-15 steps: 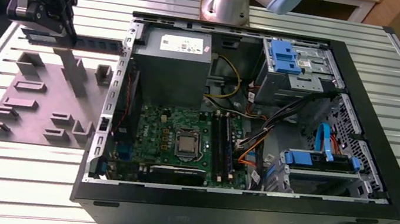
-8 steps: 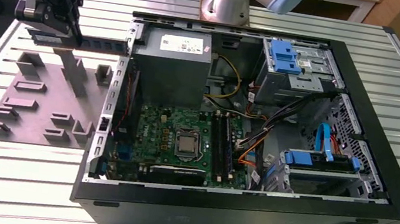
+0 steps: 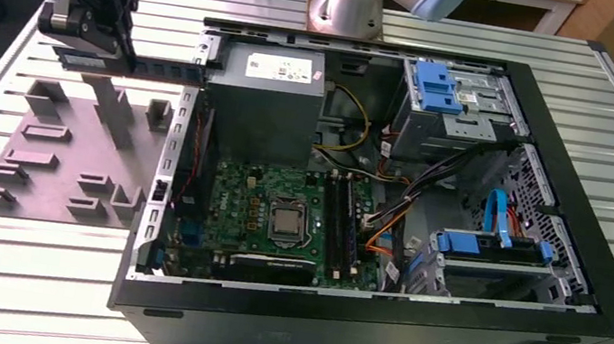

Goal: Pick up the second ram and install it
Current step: 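Pick up the second ram and move it above second insertion slot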

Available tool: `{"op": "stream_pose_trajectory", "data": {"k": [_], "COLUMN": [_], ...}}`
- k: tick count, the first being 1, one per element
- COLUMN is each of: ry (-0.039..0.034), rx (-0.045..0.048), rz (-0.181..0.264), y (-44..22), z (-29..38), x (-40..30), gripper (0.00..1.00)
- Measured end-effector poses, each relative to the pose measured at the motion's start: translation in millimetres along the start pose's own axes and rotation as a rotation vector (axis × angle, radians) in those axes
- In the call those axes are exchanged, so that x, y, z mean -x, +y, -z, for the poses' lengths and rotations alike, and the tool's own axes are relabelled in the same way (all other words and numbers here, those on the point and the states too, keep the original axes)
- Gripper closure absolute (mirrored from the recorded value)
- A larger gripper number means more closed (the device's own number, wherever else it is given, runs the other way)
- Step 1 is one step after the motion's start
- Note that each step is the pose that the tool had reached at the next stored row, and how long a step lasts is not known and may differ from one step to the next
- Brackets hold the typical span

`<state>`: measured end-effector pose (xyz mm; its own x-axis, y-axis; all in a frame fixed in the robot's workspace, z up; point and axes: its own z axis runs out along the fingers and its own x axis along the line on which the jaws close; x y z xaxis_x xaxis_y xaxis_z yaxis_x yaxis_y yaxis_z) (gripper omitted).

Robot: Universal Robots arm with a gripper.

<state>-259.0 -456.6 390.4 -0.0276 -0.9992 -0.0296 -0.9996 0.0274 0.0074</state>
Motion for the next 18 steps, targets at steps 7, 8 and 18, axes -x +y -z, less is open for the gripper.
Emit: {"op": "stream_pose_trajectory", "data": {"k": [7,8,18], "ry": [0.0000,0.0001,0.0001], "rx": [0.0000,0.0001,0.0001], "rz": [0.000,0.000,0.000], "y": [-8.6,-9.7,-20.7], "z": [0.1,0.1,0.1], "x": [0.2,0.3,0.6], "gripper": [0.86,0.86,0.86]}}
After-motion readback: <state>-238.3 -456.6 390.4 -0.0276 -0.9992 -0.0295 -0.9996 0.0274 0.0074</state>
